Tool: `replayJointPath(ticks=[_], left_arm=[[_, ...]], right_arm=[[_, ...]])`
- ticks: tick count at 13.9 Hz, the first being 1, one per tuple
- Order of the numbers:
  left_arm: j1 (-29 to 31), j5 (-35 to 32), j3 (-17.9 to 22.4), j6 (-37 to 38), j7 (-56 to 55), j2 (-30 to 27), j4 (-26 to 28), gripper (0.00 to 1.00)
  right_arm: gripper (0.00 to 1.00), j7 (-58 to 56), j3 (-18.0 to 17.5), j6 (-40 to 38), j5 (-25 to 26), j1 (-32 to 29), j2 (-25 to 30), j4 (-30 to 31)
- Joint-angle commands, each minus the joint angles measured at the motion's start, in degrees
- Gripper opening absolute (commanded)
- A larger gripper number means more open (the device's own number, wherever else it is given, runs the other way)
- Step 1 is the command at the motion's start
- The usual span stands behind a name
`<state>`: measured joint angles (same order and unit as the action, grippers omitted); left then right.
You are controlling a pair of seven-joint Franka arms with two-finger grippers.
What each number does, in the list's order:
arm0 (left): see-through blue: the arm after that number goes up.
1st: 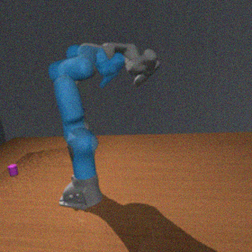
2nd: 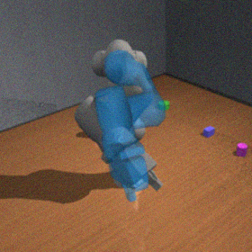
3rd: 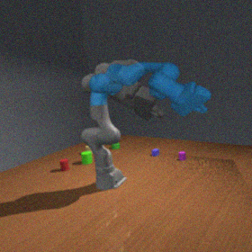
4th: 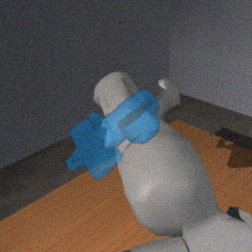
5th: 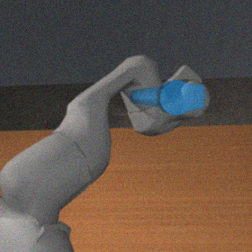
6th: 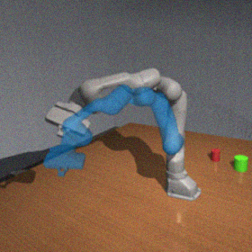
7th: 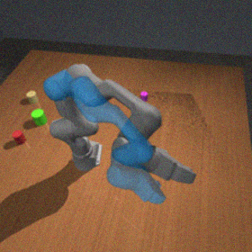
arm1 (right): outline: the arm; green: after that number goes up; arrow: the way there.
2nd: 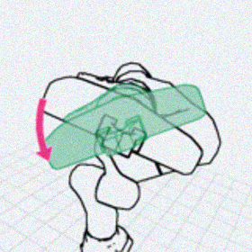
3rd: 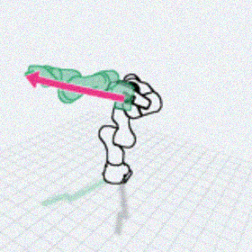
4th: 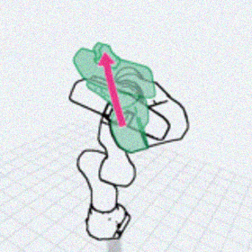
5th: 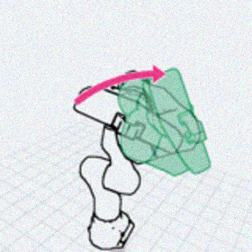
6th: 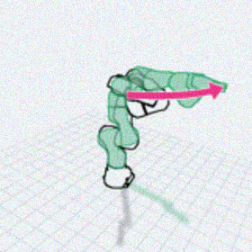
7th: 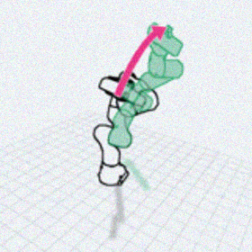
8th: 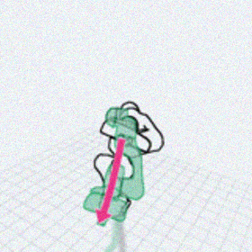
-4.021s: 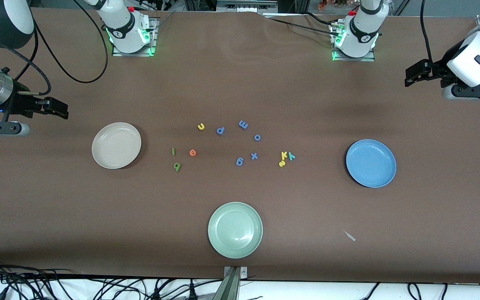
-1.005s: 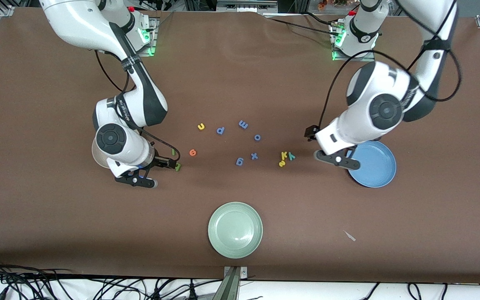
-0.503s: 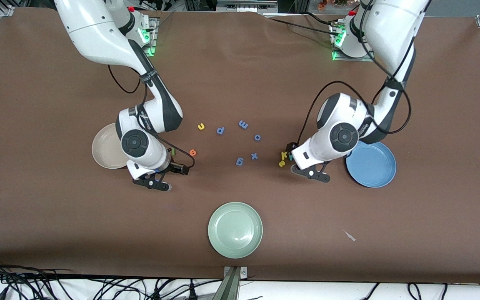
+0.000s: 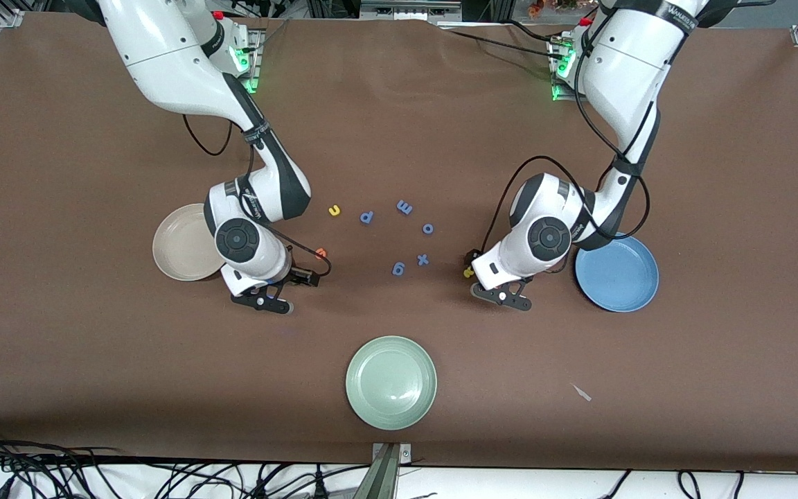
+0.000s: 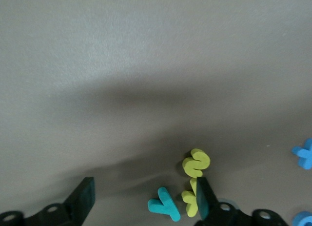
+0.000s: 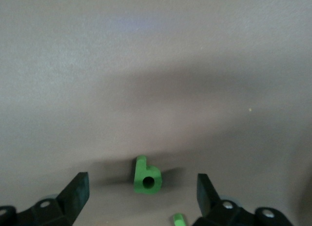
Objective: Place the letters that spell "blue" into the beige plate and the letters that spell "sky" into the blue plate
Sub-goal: 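Grasp the green b and teal y with the right and left grippers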
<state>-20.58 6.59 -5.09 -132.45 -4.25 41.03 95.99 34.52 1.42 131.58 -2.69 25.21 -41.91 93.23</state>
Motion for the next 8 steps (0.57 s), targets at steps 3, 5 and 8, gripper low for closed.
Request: replayJointPath(ticks=[3, 5, 8], left_arm=[[-1.4, 0.8, 1.1, -0.7, -0.1, -3.2, 6.0, 0.77], [-1.3, 0.8, 1.1, -0.7, -0.1, -4.5, 7.7, 0.74], [-1.4, 1.0, 0.8, -0.7, -0.2, -5.7, 9.4, 0.73]], right_arm=[[0.58, -0.1, -0.3, 2.0, -0.9, 0.0, -0.3, 0.6], [0.46, -0.5, -0.3, 2.1, -0.8, 0.0, -0.4, 0.5], [0.35, -0.6, -0.3, 2.6, -0.8, -0.1, -0.5, 0.5]])
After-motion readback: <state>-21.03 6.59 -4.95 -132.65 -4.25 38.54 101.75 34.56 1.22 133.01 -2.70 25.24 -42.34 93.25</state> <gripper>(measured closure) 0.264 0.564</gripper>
